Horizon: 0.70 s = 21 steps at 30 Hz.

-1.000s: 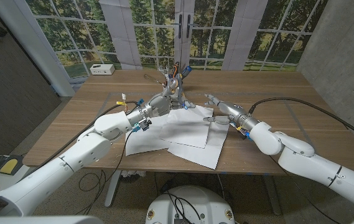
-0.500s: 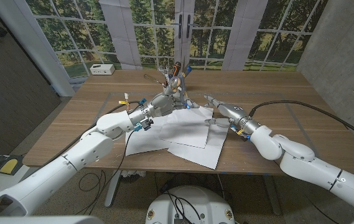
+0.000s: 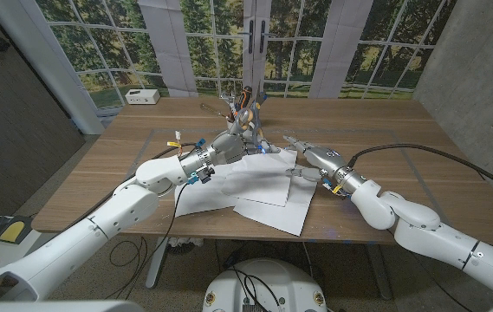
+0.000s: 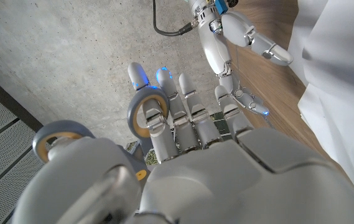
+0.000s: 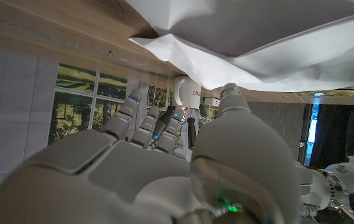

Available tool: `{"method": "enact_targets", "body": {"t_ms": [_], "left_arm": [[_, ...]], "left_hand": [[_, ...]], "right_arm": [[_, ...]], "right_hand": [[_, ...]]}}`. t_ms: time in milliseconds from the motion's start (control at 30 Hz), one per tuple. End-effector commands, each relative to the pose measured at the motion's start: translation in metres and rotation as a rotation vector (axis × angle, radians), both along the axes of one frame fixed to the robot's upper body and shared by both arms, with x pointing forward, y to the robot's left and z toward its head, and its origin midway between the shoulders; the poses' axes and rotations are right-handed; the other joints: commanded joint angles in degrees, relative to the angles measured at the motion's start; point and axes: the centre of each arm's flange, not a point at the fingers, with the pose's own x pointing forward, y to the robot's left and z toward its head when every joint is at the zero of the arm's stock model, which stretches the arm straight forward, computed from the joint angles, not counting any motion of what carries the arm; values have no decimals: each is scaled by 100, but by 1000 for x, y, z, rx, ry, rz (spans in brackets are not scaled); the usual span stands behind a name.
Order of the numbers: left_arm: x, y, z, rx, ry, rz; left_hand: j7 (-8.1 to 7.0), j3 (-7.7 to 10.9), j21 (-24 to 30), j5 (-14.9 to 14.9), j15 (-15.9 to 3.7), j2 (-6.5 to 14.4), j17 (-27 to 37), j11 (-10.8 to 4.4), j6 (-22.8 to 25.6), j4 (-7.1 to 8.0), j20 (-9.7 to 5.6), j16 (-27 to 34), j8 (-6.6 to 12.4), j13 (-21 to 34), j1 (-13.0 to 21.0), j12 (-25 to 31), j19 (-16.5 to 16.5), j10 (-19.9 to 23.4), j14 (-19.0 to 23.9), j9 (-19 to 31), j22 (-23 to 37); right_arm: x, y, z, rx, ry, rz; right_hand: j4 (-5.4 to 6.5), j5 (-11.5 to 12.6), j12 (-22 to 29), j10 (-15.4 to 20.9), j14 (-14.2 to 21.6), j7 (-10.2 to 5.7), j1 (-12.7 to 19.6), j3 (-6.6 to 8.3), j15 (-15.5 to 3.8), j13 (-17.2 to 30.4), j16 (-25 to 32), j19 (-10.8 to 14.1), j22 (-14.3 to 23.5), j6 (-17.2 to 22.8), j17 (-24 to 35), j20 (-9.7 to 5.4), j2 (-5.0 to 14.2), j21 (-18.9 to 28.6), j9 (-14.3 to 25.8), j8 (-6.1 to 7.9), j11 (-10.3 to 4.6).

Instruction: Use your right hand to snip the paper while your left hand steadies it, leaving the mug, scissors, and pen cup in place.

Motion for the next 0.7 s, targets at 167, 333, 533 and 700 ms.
{"method": "enact_targets", "body": {"t_ms": [167, 333, 533, 700], "left_arm": [[3, -1, -1, 5, 14, -9], [3, 0, 0, 7, 12, -3], [4, 0, 0, 5, 16, 0], [5, 0, 0, 6, 18, 1]], "left_hand": [[60, 31, 17, -13, -372, 84, 34, -127, -40, 14, -33, 39, -19, 5, 7, 35, -4, 124, 57, 15, 16], [63, 30, 19, -17, -375, 95, 35, -122, -33, 16, -37, 40, -18, 8, 12, 40, 1, 124, 59, 17, 16], [67, 27, 19, -22, -384, 109, 36, -123, -31, 19, -31, 38, -24, 18, 17, 47, 1, 114, 55, 11, 16], [70, 25, 18, -25, -379, 116, 36, -131, -37, 20, -32, 37, -25, 20, 20, 52, -2, 116, 55, 19, 16]], "right_arm": [[-3, -8, -4, -35, -61, -8], [-1, -7, -6, -39, -70, -2], [2, -6, -17, -17, -109, 7], [4, -6, -21, -12, -135, 12]], "right_hand": [[-127, 29, -9, 47, -28, -21, 157, -14, -1023, 4, -44, 52, 13, -190, -21, -49, -135, 21, 19, 36, 4], [-220, 40, -19, 43, -64, 9, 366, 31, -1037, -11, -69, 64, 11, -183, -51, -24, -129, 13, 18, 36, 2], [-239, 28, -30, 24, -139, 16, 429, -5, -995, -25, -103, -24, 13, -188, -72, -37, -210, -22, 19, 30, 1], [-238, 32, -33, 20, -249, -5, 471, -33, -1018, -36, -147, -108, 16, -198, -90, -118, -253, -47, 20, 23, -8]]}}
